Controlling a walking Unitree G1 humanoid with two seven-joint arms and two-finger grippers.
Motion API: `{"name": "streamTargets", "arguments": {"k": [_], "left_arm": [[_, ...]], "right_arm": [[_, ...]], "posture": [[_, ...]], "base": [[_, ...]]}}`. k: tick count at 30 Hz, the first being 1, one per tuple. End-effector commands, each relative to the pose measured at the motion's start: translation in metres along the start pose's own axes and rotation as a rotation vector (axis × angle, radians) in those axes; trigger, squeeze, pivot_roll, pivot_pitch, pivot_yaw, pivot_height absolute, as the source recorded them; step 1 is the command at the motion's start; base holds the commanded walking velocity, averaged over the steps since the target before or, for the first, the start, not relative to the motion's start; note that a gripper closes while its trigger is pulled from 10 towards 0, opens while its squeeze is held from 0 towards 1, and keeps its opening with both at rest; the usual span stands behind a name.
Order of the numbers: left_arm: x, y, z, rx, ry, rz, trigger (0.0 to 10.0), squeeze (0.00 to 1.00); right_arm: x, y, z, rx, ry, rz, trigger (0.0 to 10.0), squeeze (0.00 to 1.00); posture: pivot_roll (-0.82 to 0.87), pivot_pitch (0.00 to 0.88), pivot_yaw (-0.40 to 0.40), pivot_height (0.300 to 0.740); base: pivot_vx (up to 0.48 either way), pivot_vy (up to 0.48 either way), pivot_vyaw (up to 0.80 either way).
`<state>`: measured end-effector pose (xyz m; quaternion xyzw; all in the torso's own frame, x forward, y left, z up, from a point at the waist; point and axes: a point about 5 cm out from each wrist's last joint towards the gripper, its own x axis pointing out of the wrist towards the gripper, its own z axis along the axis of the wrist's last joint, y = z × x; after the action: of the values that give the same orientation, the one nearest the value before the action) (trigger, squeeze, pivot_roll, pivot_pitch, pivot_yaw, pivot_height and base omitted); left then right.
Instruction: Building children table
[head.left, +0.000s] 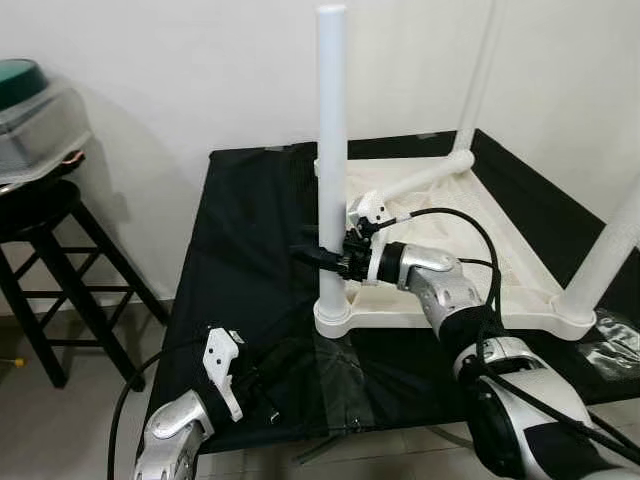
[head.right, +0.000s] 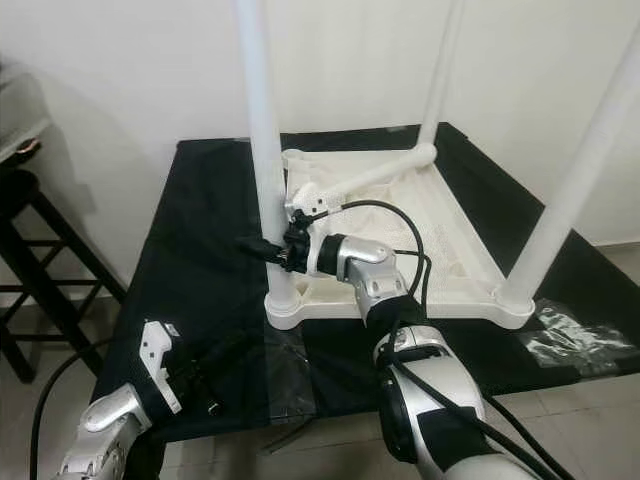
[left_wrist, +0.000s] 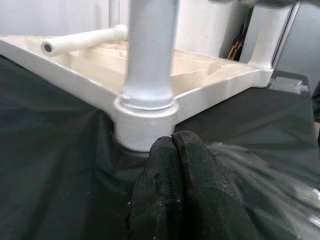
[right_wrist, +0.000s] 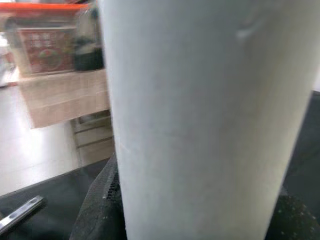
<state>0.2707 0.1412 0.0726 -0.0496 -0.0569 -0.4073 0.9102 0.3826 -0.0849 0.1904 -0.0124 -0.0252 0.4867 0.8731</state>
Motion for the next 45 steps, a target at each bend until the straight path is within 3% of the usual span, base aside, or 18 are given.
{"name": "streamTargets", "arguments": {"k": [1, 2, 3, 4, 5, 6, 7, 8, 19, 20, 21, 22, 32, 33, 42, 43, 44, 45], "left_arm": [[-0.007, 0.0, -0.004, -0.004, 0.016, 0.001, 10.0, 0.0], [-0.007, 0.0, -0.004, -0.004, 0.016, 0.001, 10.0, 0.0], [-0.008, 0.0, -0.004, -0.004, 0.016, 0.001, 10.0, 0.0], [-0.008, 0.0, -0.004, -0.004, 0.016, 0.001, 10.0, 0.0], [-0.008, 0.001, -0.004, -0.004, 0.018, -0.001, 10.0, 0.0], [-0.009, 0.002, -0.004, -0.002, 0.02, -0.001, 10.0, 0.0], [-0.009, 0.002, -0.004, -0.002, 0.02, -0.001, 10.0, 0.0], [-0.009, 0.002, -0.004, -0.001, 0.021, -0.002, 10.0, 0.0], [-0.009, 0.006, -0.002, -0.004, 0.017, 0.001, 10.0, 0.0], [-0.008, 0.005, -0.002, -0.003, 0.015, 0.0, 10.0, 0.0], [-0.007, 0.005, -0.002, -0.003, 0.014, -0.002, 10.0, 0.0], [-0.006, 0.004, -0.002, -0.001, 0.012, -0.003, 10.0, 0.0], [-0.003, 0.002, 0.0, 0.003, 0.004, -0.006, 10.0, 0.0], [0.0, -0.001, -0.001, 0.004, 0.004, -0.015, 10.0, 0.0], [0.006, -0.008, -0.002, 0.003, -0.008, -0.02, 10.0, 0.0], [0.006, -0.009, -0.003, -0.009, -0.01, -0.022, 10.0, 0.0], [0.006, -0.009, -0.003, -0.009, -0.01, -0.022, 10.0, 0.0], [0.005, -0.009, -0.004, -0.017, -0.01, -0.023, 10.0, 0.0]], "right_arm": [[-0.003, -0.004, -0.031, 0.031, 0.051, -0.48, 0.0, 0.0], [-0.003, -0.004, -0.031, 0.031, 0.051, -0.48, 0.0, 0.0], [-0.012, 0.003, -0.054, 0.072, 0.09, -0.705, 0.0, 0.0], [-0.012, 0.003, -0.054, 0.072, 0.09, -0.705, 0.0, 0.0], [-0.013, 0.027, -0.076, 0.113, 0.124, -0.761, 0.0, 0.0], [-0.008, 0.05, -0.091, 0.161, 0.136, -0.723, 0.0, 0.0], [-0.008, 0.05, -0.091, 0.161, 0.136, -0.723, 0.0, 0.0], [-0.003, 0.066, -0.097, 0.196, 0.13, -0.648, 0.0, 0.0], [0.004, 0.055, -0.084, 0.147, 0.12, -0.675, 0.0, 0.0], [0.005, 0.056, -0.082, 0.127, 0.134, -0.667, 10.0, 0.0], [0.005, 0.057, -0.081, 0.113, 0.144, -0.663, 10.0, 0.0], [0.005, 0.056, -0.076, 0.103, 0.127, -0.618, 10.0, 1.0], [0.005, 0.036, -0.038, 0.084, -0.043, -0.359, 10.0, 1.0], [0.0, 0.026, -0.019, 0.026, -0.079, -0.133, 10.0, 0.0], [-0.014, 0.02, -0.02, -0.026, 0.087, 0.218, 9.6, 0.0], [-0.014, 0.017, -0.017, -0.018, 0.112, 0.255, 3.9, 0.0], [-0.014, 0.017, -0.017, -0.018, 0.112, 0.255, 3.9, 0.0], [-0.014, 0.016, -0.015, -0.011, 0.121, 0.277, 0.0, 0.0]], "posture": [[0.08, 0.0, -0.056, 0.74], [0.08, 0.0, -0.056, 0.74], [0.08, 0.0, -0.057, 0.74], [0.08, 0.0, -0.057, 0.74], [0.08, 0.0, -0.063, 0.74], [0.06, 0.0, -0.06, 0.74], [0.06, 0.0, -0.06, 0.74], [0.06, 0.0, -0.06, 0.74], [0.05, 0.0, -0.029, 0.74], [0.06, 0.0, -0.024, 0.74], [0.06, 0.0, -0.024, 0.74], [0.06, 0.0, -0.018, 0.74], [0.08, 0.0, -0.002, 0.74], [0.11, 0.0, -0.024, 0.74], [0.12, 0.0, -0.012, 0.74], [0.11, 0.0, 0.005, 0.74], [0.11, 0.0, 0.005, 0.74], [0.12, 0.0, 0.011, 0.74]], "base": [[0.0, 0.0, 0.0], [0.0, 0.0, 0.0], [0.0, 0.0, 0.0], [0.0, 0.0, 0.0], [0.0, 0.0, 0.0], [0.0, 0.0, 0.0], [0.0, 0.0, 0.0], [0.0, 0.0, 0.0], [0.0, 0.0, 0.0], [0.0, 0.0, 0.0], [0.0, 0.0, 0.0], [0.0, 0.0, 0.0], [0.0, 0.0, 0.0], [0.0, 0.0, 0.0], [0.0, 0.0, 0.0], [0.0, 0.0, 0.0], [0.0, 0.0, 0.0], [0.0, 0.0, 0.0]]}}
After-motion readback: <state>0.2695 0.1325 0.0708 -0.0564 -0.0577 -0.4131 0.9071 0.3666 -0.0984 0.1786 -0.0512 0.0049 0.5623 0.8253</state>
